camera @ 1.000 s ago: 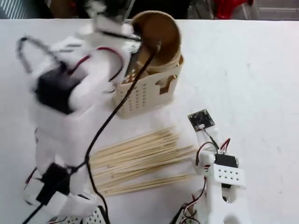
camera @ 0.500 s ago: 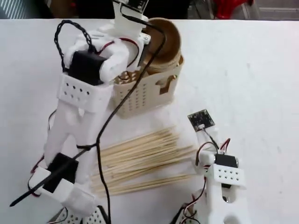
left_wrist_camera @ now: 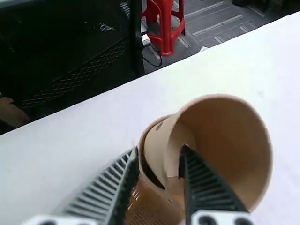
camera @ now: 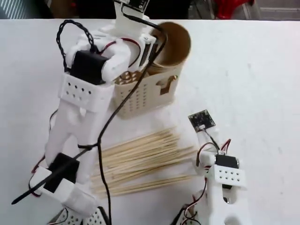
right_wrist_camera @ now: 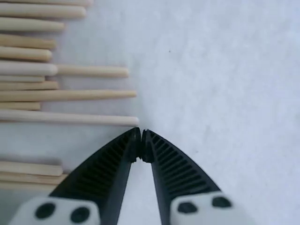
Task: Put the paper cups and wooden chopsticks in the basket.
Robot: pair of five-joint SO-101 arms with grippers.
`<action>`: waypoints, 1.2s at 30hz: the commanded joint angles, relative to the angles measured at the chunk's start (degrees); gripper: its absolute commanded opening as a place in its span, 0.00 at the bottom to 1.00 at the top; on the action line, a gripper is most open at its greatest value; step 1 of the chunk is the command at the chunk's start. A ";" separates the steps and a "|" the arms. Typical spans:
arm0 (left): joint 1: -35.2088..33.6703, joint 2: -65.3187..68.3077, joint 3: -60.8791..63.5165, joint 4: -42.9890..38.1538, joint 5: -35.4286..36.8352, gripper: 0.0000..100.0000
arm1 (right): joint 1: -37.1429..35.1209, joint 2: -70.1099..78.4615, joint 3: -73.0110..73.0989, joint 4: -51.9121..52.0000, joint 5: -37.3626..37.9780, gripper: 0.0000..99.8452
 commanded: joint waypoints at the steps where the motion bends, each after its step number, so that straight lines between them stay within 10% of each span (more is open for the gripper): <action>1: -0.57 -0.40 -0.35 -3.69 0.44 0.16 | -0.57 -0.13 -0.26 -0.75 0.53 0.02; 36: -4.00 14.90 19.43 -25.41 -4.04 0.16 | -0.57 -0.13 -0.26 -0.84 0.44 0.02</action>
